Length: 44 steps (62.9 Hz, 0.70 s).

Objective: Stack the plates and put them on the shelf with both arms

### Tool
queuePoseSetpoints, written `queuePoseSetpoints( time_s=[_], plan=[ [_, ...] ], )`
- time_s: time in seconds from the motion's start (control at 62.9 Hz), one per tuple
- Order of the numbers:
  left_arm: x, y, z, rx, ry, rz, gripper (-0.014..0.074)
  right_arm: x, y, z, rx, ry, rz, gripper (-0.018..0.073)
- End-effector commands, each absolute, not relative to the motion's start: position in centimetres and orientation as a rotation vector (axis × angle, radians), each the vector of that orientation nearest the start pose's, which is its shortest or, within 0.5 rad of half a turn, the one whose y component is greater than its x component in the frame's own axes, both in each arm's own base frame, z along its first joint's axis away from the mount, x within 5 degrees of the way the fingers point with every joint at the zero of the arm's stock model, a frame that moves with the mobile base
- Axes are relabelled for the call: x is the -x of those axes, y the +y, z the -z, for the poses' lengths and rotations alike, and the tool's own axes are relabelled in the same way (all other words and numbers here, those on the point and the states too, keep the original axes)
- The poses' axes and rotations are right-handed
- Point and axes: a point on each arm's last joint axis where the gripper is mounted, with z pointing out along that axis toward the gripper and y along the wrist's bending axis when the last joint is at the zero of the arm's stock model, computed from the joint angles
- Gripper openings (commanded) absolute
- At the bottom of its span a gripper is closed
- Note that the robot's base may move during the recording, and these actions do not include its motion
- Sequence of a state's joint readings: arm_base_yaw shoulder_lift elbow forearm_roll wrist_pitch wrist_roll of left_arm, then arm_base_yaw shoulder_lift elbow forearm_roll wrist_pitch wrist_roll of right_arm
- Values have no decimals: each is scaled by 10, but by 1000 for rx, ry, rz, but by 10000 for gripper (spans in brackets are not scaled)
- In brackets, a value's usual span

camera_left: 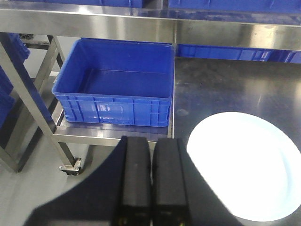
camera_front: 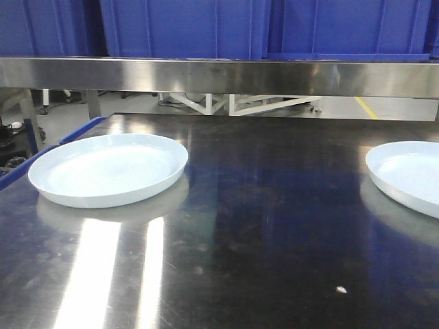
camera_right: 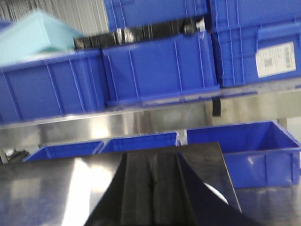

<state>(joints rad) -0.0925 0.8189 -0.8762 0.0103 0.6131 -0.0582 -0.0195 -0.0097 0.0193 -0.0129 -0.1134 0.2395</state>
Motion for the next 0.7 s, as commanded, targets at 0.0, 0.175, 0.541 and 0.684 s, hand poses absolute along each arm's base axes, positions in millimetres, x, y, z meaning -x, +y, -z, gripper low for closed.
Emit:
queuePoseSetpoints(
  time_s=[0.0,0.175,0.541,0.684],
  plan=[
    [-162,-16,-389,-40,1935,105,87,-46,-1,-246,-166,1254,-187,53],
    [-162,-17,-389,-47,1935,110,87,-52,-2,-268,-170,1423,-150,53],
    [-161,-25,-389,-90,1925,141,87,-124,-4,-330,-185,1709,-101,53],
    [-161,-25,-389,-90,1927,140,87,-141,-4,-339,-177,1683,-107,53]
  ],
)
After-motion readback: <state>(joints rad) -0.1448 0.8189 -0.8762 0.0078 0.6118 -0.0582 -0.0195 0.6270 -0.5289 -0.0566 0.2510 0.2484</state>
